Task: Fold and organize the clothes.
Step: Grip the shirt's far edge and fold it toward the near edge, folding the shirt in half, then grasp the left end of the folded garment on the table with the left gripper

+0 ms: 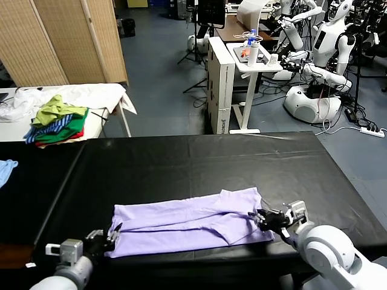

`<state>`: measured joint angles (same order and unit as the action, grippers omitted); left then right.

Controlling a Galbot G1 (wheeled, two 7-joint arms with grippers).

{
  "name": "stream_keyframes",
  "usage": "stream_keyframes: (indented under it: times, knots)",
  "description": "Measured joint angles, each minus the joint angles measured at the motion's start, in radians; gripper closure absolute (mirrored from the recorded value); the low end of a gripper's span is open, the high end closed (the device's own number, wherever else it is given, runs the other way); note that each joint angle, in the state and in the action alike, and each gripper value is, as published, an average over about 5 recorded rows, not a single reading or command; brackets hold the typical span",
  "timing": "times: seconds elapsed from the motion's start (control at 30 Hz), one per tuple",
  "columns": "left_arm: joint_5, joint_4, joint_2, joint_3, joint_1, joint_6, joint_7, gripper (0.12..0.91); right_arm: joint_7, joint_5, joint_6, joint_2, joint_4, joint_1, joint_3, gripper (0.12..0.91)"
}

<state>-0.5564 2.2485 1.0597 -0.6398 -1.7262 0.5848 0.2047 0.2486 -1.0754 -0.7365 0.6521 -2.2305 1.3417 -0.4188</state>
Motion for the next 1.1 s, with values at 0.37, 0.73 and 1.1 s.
stream_keyframes:
  times: [0.37, 0.73, 1.1]
  knots:
    - [-0.080, -0.009, 0.028, -0.027, 0.084, -0.043, 0.026, 0.124, 0.069, 0.088, 0.014, 0.094, 0.091, -0.069, -0.031, 0.118]
    - [-0.122, -0.114, 0.056, 0.018, 0.197, -0.045, 0.019, 0.123, 0.070, 0.161, 0.085, 0.247, 0.288, -0.206, 0.093, 0.131]
    - [-0.120, -0.168, 0.060, 0.023, 0.221, -0.050, 0.003, 0.141, 0.072, 0.188, 0.091, 0.308, 0.378, -0.263, 0.140, 0.394]
